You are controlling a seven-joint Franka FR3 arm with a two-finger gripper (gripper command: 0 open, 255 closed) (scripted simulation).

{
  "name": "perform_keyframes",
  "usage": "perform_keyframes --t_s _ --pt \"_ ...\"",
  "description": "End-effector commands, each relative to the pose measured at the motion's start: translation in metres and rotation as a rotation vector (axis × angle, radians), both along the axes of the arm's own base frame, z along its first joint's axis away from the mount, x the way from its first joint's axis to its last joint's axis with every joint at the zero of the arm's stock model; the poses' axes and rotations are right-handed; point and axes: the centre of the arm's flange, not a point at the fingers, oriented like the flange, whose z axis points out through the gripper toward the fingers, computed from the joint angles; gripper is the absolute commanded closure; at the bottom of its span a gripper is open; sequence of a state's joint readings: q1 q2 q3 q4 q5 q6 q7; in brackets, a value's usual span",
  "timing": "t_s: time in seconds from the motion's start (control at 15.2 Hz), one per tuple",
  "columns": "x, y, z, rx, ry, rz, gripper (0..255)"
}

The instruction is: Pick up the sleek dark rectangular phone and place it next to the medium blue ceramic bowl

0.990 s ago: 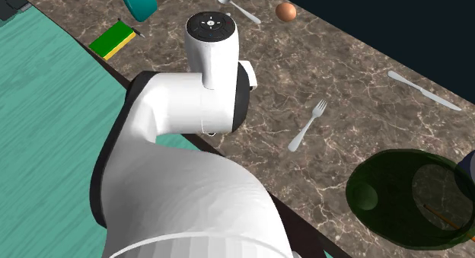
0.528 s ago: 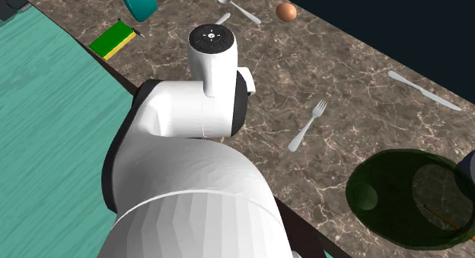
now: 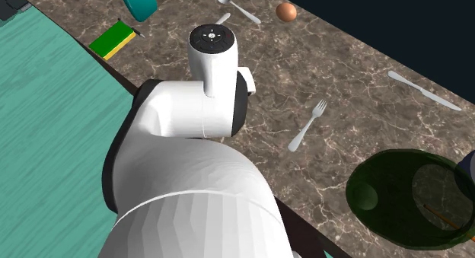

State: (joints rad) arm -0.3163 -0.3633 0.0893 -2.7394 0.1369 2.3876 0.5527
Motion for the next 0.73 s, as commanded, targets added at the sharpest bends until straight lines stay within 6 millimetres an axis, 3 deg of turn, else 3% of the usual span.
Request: perform_keyframes --t_s 0.0,0.33,0.66 --pt "0.000 0.001 -0.001 0.001 0.001 0.001 255" --pt "0.000 0.000 -0.001 0.001 0.001 0.001 255" --pt "0.000 0.000 0.025 0.001 0.001 0.001 255"
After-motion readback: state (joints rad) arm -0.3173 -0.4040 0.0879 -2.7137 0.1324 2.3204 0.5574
